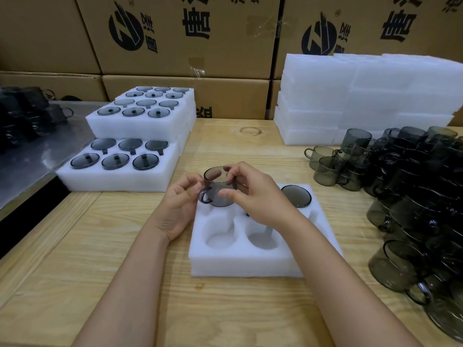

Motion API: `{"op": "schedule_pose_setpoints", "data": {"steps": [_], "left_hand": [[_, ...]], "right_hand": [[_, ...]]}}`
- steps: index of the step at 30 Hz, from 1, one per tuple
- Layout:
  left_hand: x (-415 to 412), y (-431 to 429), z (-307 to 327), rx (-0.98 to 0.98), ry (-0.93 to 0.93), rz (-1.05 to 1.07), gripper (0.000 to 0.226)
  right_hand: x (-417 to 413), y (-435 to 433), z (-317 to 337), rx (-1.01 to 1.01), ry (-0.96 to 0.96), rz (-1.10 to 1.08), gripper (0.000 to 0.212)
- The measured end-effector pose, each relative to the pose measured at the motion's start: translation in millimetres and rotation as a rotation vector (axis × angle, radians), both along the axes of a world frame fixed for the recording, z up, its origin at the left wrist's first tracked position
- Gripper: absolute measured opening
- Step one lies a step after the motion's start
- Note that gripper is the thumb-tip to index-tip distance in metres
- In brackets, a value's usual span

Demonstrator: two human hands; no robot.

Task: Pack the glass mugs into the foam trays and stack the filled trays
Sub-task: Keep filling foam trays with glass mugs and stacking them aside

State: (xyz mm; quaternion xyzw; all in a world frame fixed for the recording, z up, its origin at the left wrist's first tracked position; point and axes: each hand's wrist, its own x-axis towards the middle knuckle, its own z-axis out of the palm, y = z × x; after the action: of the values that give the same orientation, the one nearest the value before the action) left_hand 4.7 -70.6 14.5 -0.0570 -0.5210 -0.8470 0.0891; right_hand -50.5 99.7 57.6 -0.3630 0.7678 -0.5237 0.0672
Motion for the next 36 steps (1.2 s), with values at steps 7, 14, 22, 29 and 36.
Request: {"op": "schedule_pose_setpoints", "data": {"steps": [7, 14, 22, 29, 36], "left_hand": [[-5, -5, -7, -0.019, 0.014, 0.047, 0.034], [-4, -2, -7, -0.167, 0.002, 0.054, 0.050], [-2, 0, -8, -0.283, -0.013, 0.129, 0.050], [0, -2, -8, -0.315, -0.033, 0.118, 0.059], [-6, 4, -5, 0.025, -0.096, 0.050, 0.048]], "right_hand": [[-1, 1, -2, 0.115, 0.046, -0.008, 0.018], [-1, 3, -3, 0.241, 0.173, -0.005, 0.050], [-4, 1, -5, 0.402, 0.219, 0.017, 0.061], [-3, -5, 15, 0.410, 0.124, 0.045, 0.032], [-17, -62, 12, 0.791, 0.304, 0.021, 0.057]]}}
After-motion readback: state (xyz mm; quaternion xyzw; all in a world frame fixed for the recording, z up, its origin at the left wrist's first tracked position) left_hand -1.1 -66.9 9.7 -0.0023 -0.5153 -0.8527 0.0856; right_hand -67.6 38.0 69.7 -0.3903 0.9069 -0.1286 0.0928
